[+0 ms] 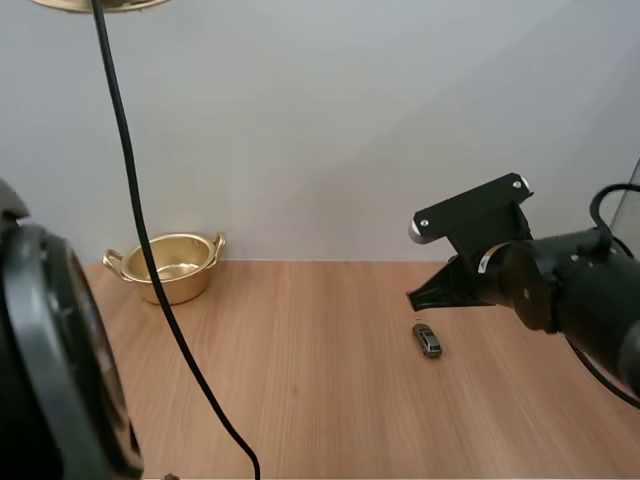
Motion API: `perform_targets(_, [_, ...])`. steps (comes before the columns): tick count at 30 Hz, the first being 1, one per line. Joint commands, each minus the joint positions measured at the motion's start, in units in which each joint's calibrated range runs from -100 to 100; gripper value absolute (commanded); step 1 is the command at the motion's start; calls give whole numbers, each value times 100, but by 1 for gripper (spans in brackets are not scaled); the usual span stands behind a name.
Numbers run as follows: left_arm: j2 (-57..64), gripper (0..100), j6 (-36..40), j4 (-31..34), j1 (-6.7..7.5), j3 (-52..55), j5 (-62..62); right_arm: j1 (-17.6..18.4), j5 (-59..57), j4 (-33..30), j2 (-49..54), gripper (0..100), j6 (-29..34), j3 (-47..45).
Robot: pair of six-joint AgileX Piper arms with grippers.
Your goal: Open the pot, put the car inside, and close it
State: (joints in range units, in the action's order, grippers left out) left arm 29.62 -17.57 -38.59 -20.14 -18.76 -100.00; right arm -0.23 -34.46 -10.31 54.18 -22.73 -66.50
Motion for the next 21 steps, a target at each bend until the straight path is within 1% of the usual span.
perform_targets(1, [169, 0, -3, 1, -5, -7, 0, -2, 23, 60, -2331, 0, 0, 342])
perform_targets(2, [220, 0, -3, 1, -5, -7, 0, -2, 112, 58, -2394, 0, 0, 405])
perform_targets(3, [250, 0, -3, 1, -5, -7, 0, -2, 248, 58, -2444, 10, 0, 451])
perform_targets(5, [300, 0, -51, 1, -5, -7, 0, -2, 632, 58, -2445, 36, 0, 455])
perform_targets(7, [313, 0, -106, -42, -5, -7, 0, -2, 930, 58, -2445, 68, 37, 455])
perform_targets(8, [343, 0, -106, -56, -5, -7, 0, -2, 976, 67, -2445, 80, 37, 455])
perform_targets(9, [358, 0, -106, -56, -5, -7, 0, -2, 998, 85, -2445, 85, 37, 455])
perform_targets(12, [387, 0, -139, -161, -5, -7, 0, -2, 1077, 196, -2456, 82, 37, 455])
perform_targets(17, [439, 0, -139, -550, -5, -7, 0, 1, 894, 316, -2881, 82, 37, 635])
perform_targets(21, [480, 0, -139, -592, -5, -7, 0, 1, 674, 328, -3311, 84, 37, 869])
